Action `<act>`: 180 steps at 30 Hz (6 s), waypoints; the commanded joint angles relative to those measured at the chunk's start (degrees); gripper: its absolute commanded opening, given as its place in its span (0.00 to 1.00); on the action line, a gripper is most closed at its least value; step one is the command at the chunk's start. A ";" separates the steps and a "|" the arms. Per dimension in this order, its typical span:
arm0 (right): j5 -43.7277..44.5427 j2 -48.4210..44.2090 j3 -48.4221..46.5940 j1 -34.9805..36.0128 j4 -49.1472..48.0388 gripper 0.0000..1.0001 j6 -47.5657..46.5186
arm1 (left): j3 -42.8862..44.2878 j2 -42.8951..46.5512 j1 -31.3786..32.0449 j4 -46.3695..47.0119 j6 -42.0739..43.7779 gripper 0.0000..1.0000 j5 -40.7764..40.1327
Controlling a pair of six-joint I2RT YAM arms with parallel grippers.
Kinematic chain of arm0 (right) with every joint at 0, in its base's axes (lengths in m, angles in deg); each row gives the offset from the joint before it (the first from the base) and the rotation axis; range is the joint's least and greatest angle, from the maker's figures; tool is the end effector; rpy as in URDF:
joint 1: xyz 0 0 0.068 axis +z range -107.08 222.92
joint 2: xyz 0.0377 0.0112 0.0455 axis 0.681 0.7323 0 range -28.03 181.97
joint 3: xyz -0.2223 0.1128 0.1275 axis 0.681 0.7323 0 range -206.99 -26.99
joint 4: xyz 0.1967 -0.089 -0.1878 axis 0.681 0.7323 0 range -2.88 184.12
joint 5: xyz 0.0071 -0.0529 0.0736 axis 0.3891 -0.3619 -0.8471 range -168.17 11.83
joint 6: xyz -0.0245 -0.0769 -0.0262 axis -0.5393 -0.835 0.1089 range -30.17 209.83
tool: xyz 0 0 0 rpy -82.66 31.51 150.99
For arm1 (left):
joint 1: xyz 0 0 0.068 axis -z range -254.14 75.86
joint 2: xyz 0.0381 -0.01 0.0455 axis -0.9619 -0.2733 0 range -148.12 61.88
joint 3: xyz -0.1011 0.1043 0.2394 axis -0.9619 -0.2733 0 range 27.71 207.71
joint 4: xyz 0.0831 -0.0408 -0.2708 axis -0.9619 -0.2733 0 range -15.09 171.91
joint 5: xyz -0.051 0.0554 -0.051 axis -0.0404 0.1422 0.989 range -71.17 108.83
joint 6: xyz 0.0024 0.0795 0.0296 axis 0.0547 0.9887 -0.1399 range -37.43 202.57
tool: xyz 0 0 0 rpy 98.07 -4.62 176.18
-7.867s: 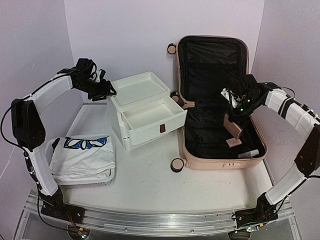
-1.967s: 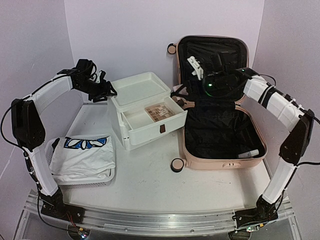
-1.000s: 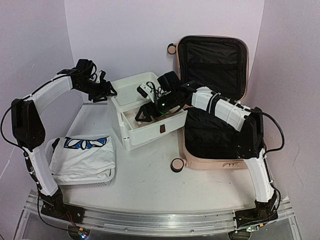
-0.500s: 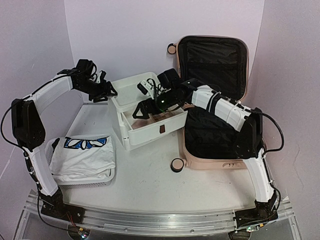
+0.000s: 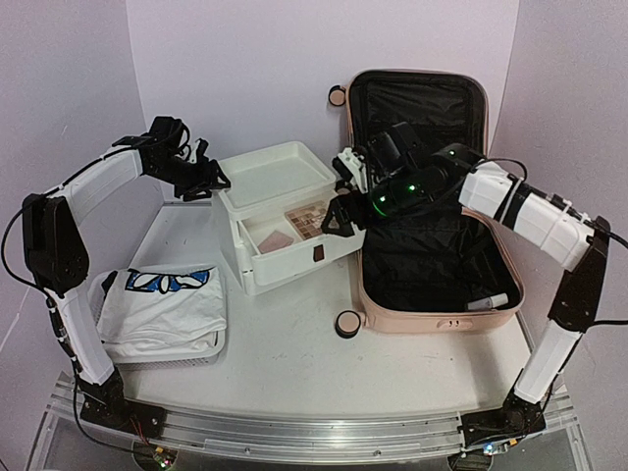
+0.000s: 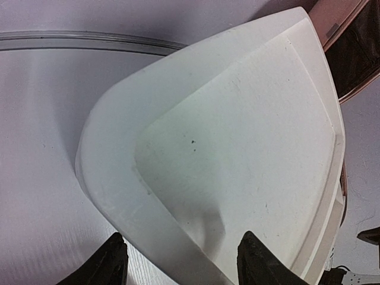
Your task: Open, take out, and arrange the luggage
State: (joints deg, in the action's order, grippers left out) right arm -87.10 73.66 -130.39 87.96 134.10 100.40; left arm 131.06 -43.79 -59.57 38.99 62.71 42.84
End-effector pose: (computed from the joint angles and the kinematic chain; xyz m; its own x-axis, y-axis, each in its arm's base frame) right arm 0.3085 0.3252 0.3424 -0.6359 -0.3804 -0.6715 -0.6709 0.7025 0.2375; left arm 0.4442 -0.1468 0.3229 -0.8186 -0.1079 -0.5641 0.2434 0.8244 -0.5109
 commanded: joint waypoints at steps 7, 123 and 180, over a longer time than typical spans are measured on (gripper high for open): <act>-5.16 -2.09 17.48 1.10 -20.97 0.46 9.93 | -1.27 -0.22 1.98 -1.03 1.86 0.63 3.76; 13.12 39.05 -6.77 -0.23 -66.67 0.24 5.93 | -5.94 2.33 4.94 -2.49 5.14 0.37 1.02; 19.85 -12.62 25.54 -17.06 7.23 0.98 0.59 | -22.73 24.86 1.39 10.79 -3.59 1.00 -19.98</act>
State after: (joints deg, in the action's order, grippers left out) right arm -69.46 60.24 -101.99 71.65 129.40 95.89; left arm 111.24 -19.09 -58.18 47.69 68.00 28.50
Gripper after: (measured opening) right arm 0.983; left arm 0.990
